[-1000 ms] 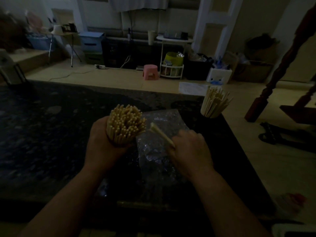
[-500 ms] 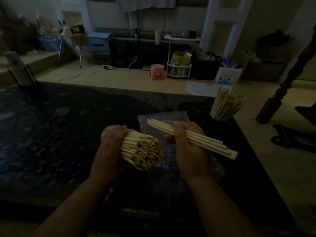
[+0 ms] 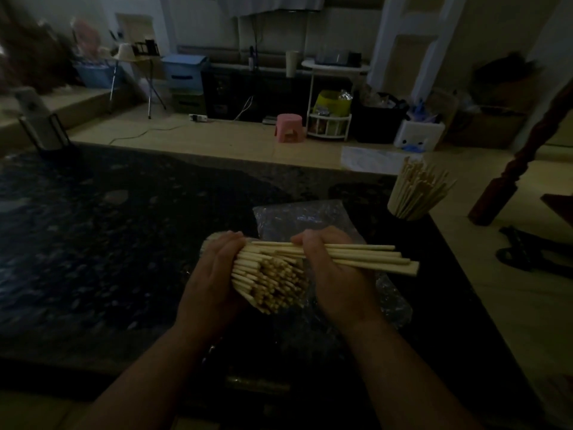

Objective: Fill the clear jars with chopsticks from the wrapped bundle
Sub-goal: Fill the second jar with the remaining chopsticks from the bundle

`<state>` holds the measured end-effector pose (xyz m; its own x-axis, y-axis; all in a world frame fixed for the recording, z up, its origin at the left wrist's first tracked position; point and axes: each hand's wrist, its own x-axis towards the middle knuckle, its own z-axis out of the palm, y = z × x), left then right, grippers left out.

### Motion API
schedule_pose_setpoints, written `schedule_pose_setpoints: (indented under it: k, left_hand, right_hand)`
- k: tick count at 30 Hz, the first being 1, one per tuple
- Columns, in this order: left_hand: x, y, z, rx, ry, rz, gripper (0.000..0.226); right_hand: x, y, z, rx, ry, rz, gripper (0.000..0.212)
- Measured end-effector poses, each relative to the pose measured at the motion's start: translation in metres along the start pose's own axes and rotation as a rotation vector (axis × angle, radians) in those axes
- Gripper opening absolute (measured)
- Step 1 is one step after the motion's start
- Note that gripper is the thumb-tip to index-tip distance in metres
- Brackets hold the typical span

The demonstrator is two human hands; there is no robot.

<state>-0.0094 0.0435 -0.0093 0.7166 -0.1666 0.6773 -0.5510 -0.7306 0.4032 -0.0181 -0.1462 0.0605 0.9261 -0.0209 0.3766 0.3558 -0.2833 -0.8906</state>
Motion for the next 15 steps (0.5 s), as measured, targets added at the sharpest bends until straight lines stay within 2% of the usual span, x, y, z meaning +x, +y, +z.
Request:
schedule_pose_setpoints:
  k: [3, 6, 11, 12, 14, 15]
  left_hand:
    - [-0.001, 0.003, 0.005, 0.006, -0.021, -0.005, 0.065]
    - [-0.001, 0.005, 0.011, 0.008, -0.042, 0.035, 0.064]
    - [0.004, 0.007, 0.009, 0.032, -0.092, -0.005, 0.068]
    - [0.005, 0.009, 0.009, 0.030, -0.092, -0.016, 0.068]
    - [0.006, 0.011, 0.008, 0.019, -0.092, -0.031, 0.070]
    - [0.006, 0.012, 0.008, 0.018, -0.097, -0.035, 0.072]
  right_hand:
    - [-0.004, 0.006, 0.003, -0.067, -0.121, 0.006, 0.022]
    - [-0.007, 0.009, 0.008, 0.047, -0.164, 0.078, 0.018]
    - [-0.004, 0.011, 0.001, 0.331, -0.318, 0.230, 0.045]
    - [-0.004, 0.010, 0.000, 0.368, -0.342, 0.235, 0.044]
    - [-0.004, 0.005, 0.000, 0.402, -0.305, 0.181, 0.046]
    - [-0.004, 0.005, 0.000, 0.386, -0.215, 0.115, 0.048]
